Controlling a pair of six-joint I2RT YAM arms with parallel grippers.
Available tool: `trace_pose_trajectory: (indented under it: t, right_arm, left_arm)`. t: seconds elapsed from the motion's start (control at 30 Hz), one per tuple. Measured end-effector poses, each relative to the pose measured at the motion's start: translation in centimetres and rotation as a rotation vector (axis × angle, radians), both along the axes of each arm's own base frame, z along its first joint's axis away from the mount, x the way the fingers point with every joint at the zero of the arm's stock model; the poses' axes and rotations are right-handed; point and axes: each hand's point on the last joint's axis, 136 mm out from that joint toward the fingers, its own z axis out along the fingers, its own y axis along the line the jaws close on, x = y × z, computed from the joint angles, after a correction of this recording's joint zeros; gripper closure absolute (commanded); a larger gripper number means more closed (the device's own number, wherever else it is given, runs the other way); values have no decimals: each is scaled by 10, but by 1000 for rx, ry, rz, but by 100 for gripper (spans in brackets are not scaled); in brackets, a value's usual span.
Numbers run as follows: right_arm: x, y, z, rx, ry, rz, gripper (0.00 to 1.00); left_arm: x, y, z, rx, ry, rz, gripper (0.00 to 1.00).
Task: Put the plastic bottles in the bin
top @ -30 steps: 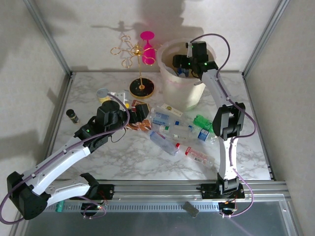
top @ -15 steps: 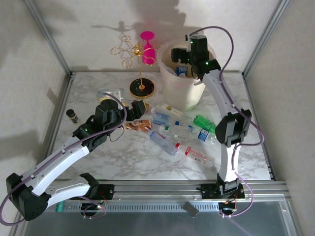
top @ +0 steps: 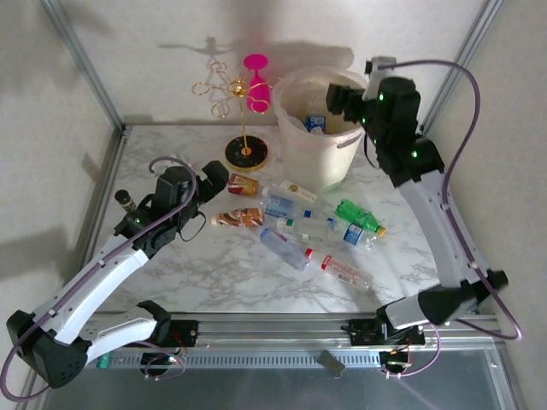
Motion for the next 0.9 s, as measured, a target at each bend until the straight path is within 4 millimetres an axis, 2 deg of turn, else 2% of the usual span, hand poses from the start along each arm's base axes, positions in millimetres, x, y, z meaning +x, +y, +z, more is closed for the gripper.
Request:
trace_pose_trajectory:
  t: [0.17, 0.23, 0.37, 0.5, 0.7, 0.9]
  right_arm:
    - [-50, -24, -58, 83, 109, -38, 22]
    - [-66, -28, -74, 117, 140, -37, 24]
    - [-88, -31, -95, 164, 183, -34, 24]
    - [-99, -39, -102, 184, 196, -52, 24]
    - [-112, -55, -88, 207, 141, -99, 24]
    - [-114, -63, -84, 202, 119, -133, 24]
  left_arm:
    - [-11, -4, -70, -107, 212, 21, 1]
    - [-15, -8, -86, -148, 269, 33, 0]
    - [-14, -15, -104, -239, 326, 84, 0]
    - [-6, -18, -118, -289, 365, 144, 1]
    - [4, -21, -150, -329, 441, 236, 5]
    - [12, -24, -204, -323, 560, 318, 13]
